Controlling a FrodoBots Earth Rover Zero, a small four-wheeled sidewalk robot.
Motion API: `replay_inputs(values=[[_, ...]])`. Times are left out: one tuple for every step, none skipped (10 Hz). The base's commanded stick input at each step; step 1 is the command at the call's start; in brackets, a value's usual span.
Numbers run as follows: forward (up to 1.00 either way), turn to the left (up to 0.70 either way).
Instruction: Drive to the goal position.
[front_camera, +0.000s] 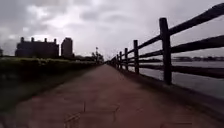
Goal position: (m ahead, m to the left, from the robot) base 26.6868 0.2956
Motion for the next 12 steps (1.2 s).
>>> replay_inputs(values=[[1.0,0.0],[1.0,0.07],[1.0,0.4],[1.0,0.36],[1.0,0.23],[1.0,0.0],[1.0,0.0],[1.0,0.0],[1.0,0.0],[1.0,0.0],[1.0,0.0],[1.0,0.24]])
